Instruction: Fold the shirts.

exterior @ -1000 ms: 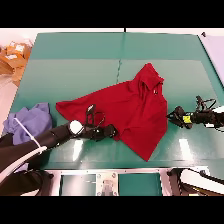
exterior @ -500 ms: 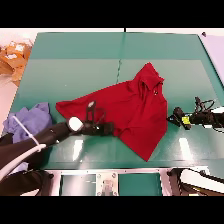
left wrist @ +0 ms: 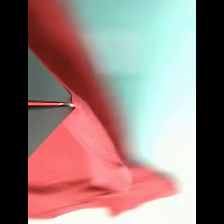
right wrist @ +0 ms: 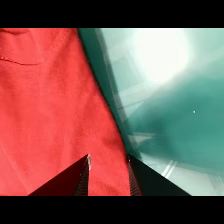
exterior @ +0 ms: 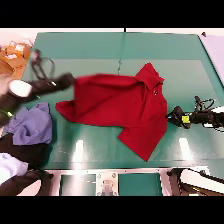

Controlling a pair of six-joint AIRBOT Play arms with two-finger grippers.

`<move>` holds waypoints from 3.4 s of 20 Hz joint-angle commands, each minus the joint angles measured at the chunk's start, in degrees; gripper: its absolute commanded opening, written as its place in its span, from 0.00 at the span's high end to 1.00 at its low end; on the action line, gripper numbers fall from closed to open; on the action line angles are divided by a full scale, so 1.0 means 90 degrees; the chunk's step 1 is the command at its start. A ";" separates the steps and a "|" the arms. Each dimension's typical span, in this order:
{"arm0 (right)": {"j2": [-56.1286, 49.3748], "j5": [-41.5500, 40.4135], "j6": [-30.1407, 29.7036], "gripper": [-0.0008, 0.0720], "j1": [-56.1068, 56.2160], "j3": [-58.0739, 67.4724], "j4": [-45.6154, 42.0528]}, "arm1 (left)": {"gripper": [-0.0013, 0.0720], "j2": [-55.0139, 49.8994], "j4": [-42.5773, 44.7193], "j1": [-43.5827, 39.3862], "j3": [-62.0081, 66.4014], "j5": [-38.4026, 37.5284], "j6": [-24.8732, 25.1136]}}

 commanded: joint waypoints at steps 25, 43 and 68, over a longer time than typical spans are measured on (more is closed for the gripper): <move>-0.0406 0.0695 0.0680 0.97 -0.0782 0.1562 -0.1324 | 0.96 -0.2686 0.1396 0.1936 0.4461 -0.5015 0.0585; -0.0396 0.0614 0.0546 0.96 -0.0464 0.0940 -0.0957 | 0.24 0.1370 -0.1452 0.1936 -0.4806 -0.2710 0.0882; 0.0447 0.1491 0.0503 0.97 -0.0437 0.1761 -0.0216 | 0.96 0.0051 -0.1625 0.1285 -0.2118 -0.3861 0.1911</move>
